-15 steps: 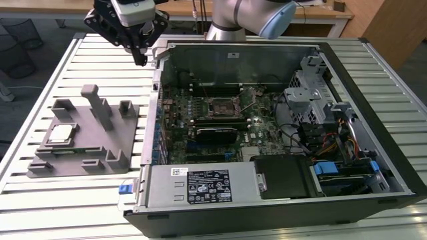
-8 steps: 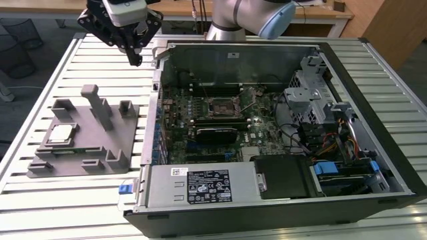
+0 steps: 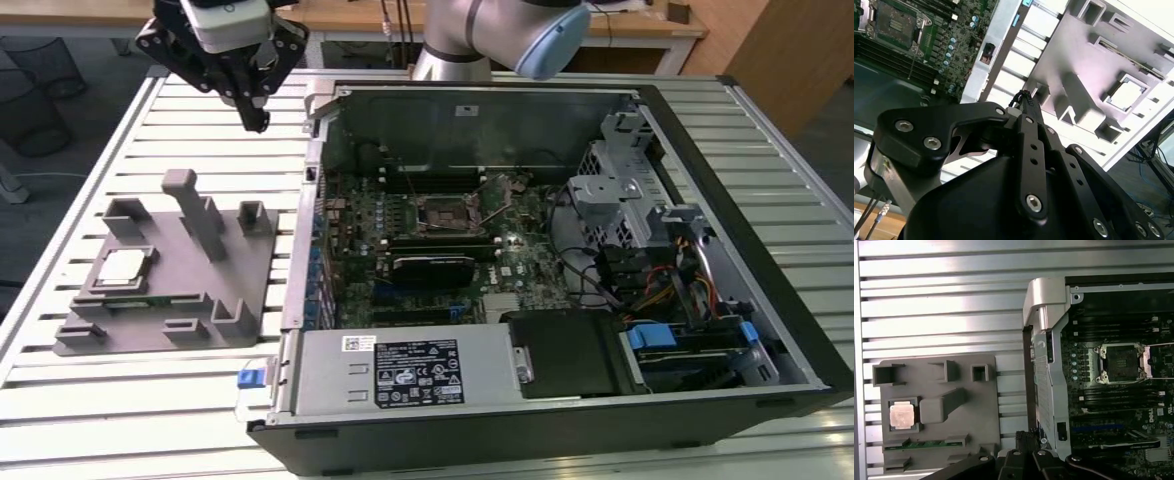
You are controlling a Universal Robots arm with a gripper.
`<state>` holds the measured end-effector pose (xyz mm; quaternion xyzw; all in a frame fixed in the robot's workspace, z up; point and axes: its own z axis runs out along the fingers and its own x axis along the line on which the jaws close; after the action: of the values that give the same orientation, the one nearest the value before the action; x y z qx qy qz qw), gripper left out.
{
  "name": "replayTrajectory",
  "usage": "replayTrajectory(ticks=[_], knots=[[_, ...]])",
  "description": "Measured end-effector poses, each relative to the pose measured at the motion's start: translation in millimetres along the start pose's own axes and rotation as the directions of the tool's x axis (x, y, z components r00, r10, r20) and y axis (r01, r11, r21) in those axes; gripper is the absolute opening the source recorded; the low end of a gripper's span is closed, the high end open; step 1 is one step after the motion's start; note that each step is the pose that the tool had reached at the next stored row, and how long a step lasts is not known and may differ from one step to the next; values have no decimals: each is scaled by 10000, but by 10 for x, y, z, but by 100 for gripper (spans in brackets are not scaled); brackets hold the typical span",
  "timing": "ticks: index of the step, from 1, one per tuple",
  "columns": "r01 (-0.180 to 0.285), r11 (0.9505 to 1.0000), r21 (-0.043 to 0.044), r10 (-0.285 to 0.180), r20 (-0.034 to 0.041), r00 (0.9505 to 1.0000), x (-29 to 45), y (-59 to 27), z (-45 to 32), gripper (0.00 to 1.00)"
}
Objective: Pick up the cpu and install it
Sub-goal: 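Reach for the cpu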
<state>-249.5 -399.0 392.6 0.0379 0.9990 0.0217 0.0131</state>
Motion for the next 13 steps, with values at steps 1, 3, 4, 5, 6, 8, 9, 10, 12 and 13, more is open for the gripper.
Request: replayTrajectory(ticks=[1, 3, 4, 5, 6, 8, 9, 10, 12, 13], knots=[[0, 10000, 0, 0, 0, 10000, 17, -1, 0, 11], [0, 10000, 1, 0, -1, 10000, 49, -3, -1, 11], [1, 10000, 1, -1, -1, 10000, 64, -5, -2, 11], [0, 10000, 1, 0, 0, 10000, 78, -6, -2, 11], [1, 10000, 0, -1, 0, 10000, 91, -7, -2, 11], [0, 10000, 1, 0, -1, 10000, 120, -9, -3, 11], [0, 10000, 0, 0, 0, 10000, 134, -10, -2, 11], [0, 10000, 0, 0, 0, 10000, 146, -11, -3, 11], [-1, 10000, 1, 1, 0, 10000, 168, -13, -3, 11], [0, 10000, 0, 0, 0, 10000, 177, -13, -3, 11]])
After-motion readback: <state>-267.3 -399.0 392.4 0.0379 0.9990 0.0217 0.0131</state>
